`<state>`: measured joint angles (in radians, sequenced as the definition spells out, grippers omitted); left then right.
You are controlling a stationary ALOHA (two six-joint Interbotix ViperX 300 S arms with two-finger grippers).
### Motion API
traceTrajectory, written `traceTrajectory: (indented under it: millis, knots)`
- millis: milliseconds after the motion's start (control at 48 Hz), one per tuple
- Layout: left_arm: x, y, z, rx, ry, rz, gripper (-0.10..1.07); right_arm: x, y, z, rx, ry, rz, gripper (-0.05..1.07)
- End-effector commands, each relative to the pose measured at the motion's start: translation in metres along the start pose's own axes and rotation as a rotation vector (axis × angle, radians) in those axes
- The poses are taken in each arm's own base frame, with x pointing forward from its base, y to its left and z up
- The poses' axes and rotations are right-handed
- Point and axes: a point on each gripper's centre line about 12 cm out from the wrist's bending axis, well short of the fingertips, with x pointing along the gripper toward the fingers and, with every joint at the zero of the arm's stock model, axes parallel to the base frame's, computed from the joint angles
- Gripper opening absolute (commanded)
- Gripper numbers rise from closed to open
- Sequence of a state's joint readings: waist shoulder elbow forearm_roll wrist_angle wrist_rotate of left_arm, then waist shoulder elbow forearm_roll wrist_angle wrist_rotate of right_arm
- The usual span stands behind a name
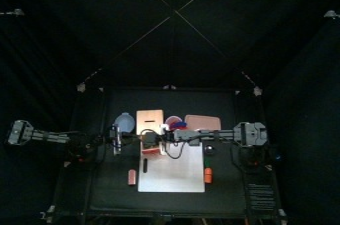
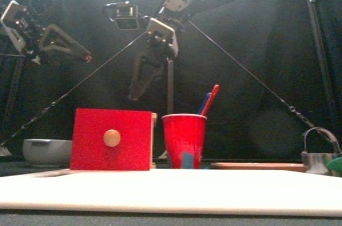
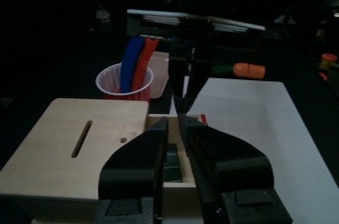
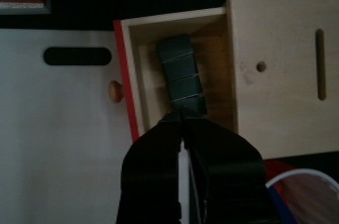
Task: Grab sushi roll from open drawer and place on cutting board
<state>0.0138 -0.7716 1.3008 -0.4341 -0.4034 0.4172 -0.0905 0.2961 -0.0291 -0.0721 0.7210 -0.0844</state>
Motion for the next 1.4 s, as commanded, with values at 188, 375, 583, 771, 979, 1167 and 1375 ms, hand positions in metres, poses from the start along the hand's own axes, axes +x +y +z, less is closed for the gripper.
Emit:
traceTrajectory:
  millis: [188,375,583,771,979,1167,1375]
  knots:
    - [0.001,0.002,0.000,0.030,0.019,-0.001,0.60,-0.006,-0.013,0.021,0.009,-0.027,-0.009,0.58]
    - [-0.001,0.010,-0.003,0.024,0.030,0.034,0.60,0.003,-0.013,0.016,0.044,-0.013,0.032,0.74]
    - [-0.007,0.019,-0.008,0.017,0.031,0.073,0.60,0.014,-0.014,0.013,0.045,-0.001,0.040,0.74]
    - [-0.009,0.020,-0.009,0.014,0.036,0.078,0.60,0.025,-0.016,0.013,0.042,0.008,0.033,0.74]
    - [-0.009,0.020,-0.011,0.012,0.053,0.075,0.60,0.033,-0.013,0.013,0.046,0.038,0.041,0.74]
    - [-0.009,0.021,-0.011,0.012,0.053,0.080,0.60,0.039,-0.011,0.015,0.054,0.062,0.048,0.76]
    - [-0.009,0.022,-0.013,0.011,0.059,0.082,0.60,0.040,-0.010,0.020,0.069,0.073,0.063,0.78]
